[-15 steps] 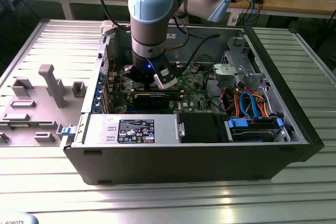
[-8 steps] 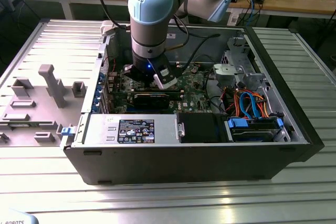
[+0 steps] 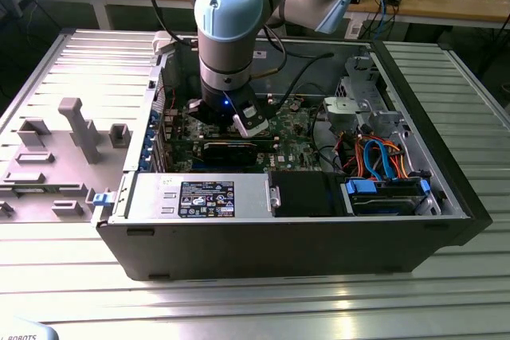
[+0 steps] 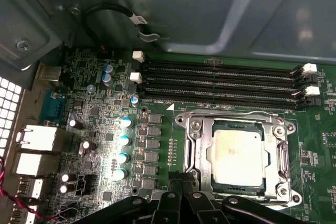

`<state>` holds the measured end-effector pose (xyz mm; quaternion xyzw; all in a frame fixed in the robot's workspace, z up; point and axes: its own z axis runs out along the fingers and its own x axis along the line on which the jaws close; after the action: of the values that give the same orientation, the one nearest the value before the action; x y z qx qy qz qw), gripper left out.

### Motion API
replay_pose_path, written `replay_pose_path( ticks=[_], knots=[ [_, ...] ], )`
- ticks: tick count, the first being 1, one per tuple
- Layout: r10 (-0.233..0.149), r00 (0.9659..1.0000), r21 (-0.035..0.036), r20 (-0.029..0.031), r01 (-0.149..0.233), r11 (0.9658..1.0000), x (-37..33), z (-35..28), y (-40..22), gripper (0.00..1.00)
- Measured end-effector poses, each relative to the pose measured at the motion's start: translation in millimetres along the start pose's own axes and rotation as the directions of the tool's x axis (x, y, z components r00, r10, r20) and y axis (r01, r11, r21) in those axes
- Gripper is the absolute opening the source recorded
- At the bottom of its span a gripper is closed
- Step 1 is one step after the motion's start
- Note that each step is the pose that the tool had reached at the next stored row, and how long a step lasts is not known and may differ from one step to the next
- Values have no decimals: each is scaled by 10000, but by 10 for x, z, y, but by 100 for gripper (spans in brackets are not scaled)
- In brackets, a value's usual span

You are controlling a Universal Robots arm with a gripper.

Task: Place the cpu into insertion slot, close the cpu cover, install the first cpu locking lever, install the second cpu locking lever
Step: 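Install the second cpu locking lever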

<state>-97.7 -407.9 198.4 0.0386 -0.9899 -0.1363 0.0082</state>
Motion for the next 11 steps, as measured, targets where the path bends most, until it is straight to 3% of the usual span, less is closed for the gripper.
replay_pose_path(
  ticks=[3,9,11],
  knots=[
    [0,10000,18,0,0,10000,1,-9,-1,11],
    [-1,10000,18,-1,1,10000,2,-166,43,11],
    [0,10000,16,0,0,10000,3,-178,47,11]
  ],
)
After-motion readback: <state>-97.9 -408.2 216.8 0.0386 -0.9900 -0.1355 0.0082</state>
